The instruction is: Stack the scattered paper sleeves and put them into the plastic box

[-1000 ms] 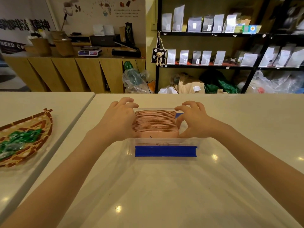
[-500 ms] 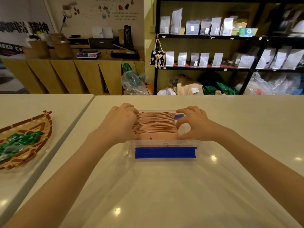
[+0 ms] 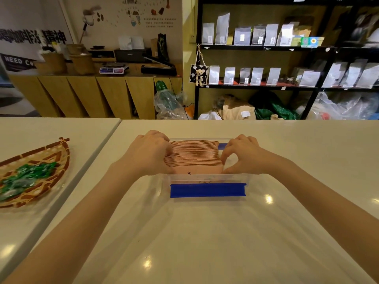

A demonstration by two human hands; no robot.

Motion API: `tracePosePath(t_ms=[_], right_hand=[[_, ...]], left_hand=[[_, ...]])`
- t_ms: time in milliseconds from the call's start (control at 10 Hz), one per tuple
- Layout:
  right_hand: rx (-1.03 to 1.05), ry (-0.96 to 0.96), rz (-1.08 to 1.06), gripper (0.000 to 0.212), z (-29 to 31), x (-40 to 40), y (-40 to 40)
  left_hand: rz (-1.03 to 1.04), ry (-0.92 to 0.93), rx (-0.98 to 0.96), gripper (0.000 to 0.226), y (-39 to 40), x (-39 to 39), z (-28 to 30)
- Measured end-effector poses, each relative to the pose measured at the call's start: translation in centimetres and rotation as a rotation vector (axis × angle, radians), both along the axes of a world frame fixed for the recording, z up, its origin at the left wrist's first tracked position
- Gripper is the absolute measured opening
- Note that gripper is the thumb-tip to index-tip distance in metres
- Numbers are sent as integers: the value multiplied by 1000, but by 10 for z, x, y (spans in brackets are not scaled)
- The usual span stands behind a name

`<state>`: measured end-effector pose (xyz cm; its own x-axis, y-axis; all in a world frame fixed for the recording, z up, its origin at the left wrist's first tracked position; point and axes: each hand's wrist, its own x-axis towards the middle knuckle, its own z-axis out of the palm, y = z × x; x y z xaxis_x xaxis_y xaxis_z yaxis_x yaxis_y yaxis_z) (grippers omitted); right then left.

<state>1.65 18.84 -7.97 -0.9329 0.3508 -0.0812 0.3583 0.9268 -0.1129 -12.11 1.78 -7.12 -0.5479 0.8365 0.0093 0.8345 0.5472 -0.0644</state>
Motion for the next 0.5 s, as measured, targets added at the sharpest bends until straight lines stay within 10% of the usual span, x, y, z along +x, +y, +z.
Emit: tracePosePath(t_ms=[500], right_hand=[[-94, 78, -2, 27, 19, 10, -1]], left_hand=[[8, -206, 95, 40, -4, -9, 11]])
